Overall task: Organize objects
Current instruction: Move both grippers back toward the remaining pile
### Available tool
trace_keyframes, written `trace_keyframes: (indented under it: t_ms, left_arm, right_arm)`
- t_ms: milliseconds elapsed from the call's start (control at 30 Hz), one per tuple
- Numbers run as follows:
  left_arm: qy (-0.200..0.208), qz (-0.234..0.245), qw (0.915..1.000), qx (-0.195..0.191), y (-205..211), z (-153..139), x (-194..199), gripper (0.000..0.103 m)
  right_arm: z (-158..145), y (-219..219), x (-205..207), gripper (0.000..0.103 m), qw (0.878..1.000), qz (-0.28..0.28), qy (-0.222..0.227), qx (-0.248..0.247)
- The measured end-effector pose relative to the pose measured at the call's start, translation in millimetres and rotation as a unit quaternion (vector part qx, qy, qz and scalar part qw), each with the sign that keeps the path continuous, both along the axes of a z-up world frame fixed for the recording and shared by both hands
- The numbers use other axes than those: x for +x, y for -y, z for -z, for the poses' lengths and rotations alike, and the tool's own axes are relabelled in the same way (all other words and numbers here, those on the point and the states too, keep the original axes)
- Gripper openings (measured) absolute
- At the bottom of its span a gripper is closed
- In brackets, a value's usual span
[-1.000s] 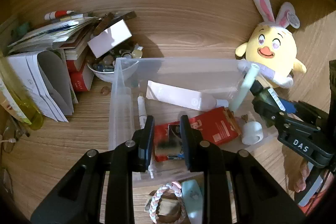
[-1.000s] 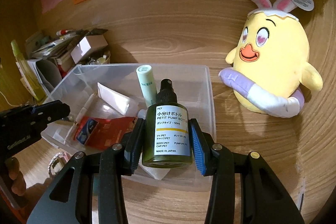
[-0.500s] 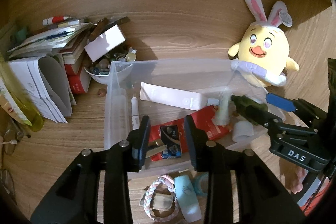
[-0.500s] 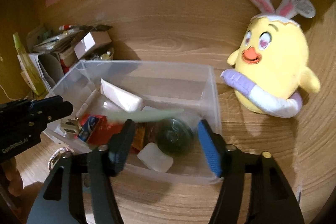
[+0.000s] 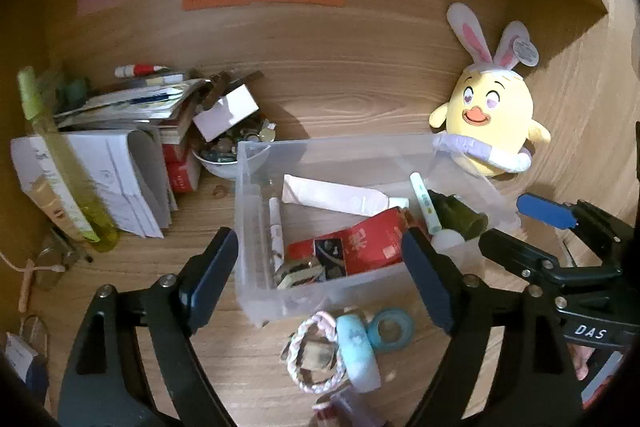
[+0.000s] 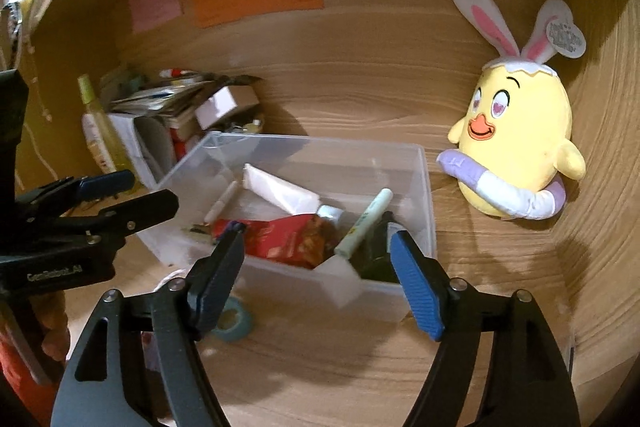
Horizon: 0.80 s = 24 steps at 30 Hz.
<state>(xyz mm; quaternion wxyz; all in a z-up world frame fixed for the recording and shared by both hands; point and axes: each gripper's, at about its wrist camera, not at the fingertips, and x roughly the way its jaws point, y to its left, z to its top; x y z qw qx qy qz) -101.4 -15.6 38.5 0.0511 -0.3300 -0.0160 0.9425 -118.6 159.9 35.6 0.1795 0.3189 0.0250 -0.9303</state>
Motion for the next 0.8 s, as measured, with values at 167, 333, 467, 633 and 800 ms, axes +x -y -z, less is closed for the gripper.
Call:
trace_keyframes:
  t_ms: [167, 333, 467, 633, 800]
  left_arm:
    - [0.006, -0.001, 0.9999, -0.009, 4.0, 4.1, 17.2, 0.086]
    - [0.027, -0.004, 0.9996, -0.001, 15.7, 15.7, 32.3, 0.086]
    - [0.051, -0.013, 0.9986, 0.003, 25.4, 32.4, 43.5, 0.086]
    - [0.074, -0.023, 0.9969, 0.014, 32.1, 51.8, 54.3, 0.086]
    - [0.096, -0.023, 0.9950, 0.013, 32.4, 69.8, 69.0, 0.086]
  right_arm:
    - [-0.3, 6.5, 20.1, 0.073, 1.000, -0.013, -0.007, 0.000]
    - [6.8, 14.2, 37.1, 0.073, 1.000, -0.030, 0.003, -0.006]
    - [20.4, 23.7, 47.2, 0.073, 0.999, -0.044, 0.022, -0.006]
    - [39.7, 36.9, 57.4, 0.073, 0.997, -0.057, 0.052, -0.007]
    - [54.5, 49.3, 67.1, 0.073, 0.996, -0.064, 0.068, 0.004]
